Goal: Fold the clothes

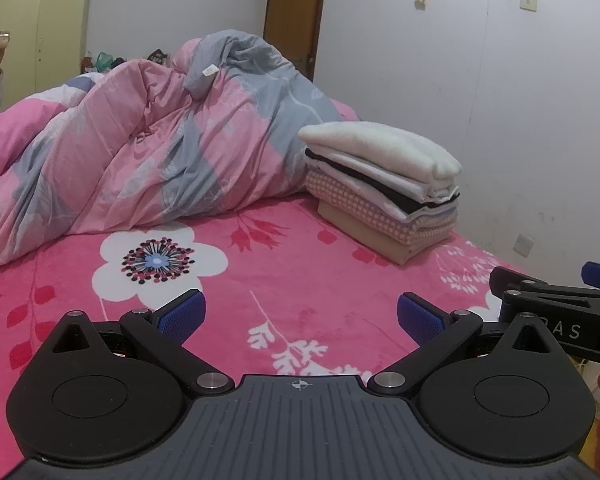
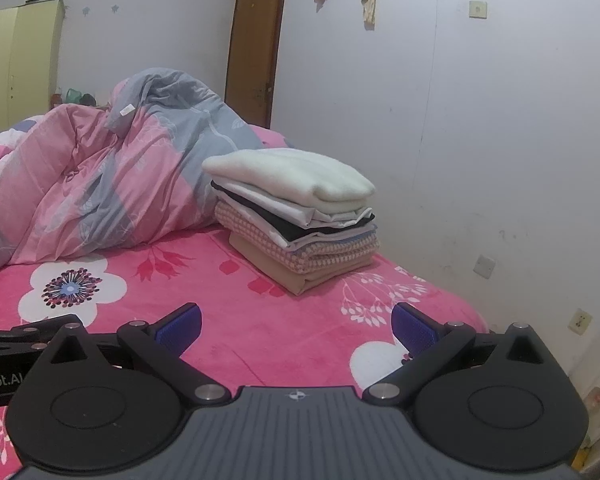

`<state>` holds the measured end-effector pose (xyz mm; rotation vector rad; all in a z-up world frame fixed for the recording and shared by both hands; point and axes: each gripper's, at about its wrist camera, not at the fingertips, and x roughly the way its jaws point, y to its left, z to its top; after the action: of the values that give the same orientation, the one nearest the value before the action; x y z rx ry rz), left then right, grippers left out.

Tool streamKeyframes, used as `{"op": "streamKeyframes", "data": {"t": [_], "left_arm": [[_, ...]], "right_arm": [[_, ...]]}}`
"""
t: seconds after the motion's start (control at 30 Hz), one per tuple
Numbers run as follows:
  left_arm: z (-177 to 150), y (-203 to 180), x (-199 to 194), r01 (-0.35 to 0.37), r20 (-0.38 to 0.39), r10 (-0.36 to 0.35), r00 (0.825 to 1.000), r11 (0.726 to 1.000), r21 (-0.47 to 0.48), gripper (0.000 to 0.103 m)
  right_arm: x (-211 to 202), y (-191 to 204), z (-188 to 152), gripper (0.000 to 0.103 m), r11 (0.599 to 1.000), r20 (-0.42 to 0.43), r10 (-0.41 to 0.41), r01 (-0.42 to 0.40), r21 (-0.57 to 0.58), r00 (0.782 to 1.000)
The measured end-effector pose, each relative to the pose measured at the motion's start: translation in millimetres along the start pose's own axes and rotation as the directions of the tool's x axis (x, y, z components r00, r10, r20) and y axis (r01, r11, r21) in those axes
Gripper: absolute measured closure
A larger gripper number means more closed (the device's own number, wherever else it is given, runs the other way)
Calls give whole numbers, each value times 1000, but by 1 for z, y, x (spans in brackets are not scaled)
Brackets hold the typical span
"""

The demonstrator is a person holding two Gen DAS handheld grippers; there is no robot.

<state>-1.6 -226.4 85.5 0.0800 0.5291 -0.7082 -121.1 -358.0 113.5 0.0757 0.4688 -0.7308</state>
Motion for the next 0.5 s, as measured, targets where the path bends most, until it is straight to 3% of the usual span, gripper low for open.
{"op": "streamKeyframes", "data": {"t": [0.5], "left_arm": [[-1, 2, 1, 0, -5, 0, 1000, 1000, -4, 0]], "right_arm": [[-2, 1, 0, 0, 1000, 0, -4, 4, -1, 1000]]}}
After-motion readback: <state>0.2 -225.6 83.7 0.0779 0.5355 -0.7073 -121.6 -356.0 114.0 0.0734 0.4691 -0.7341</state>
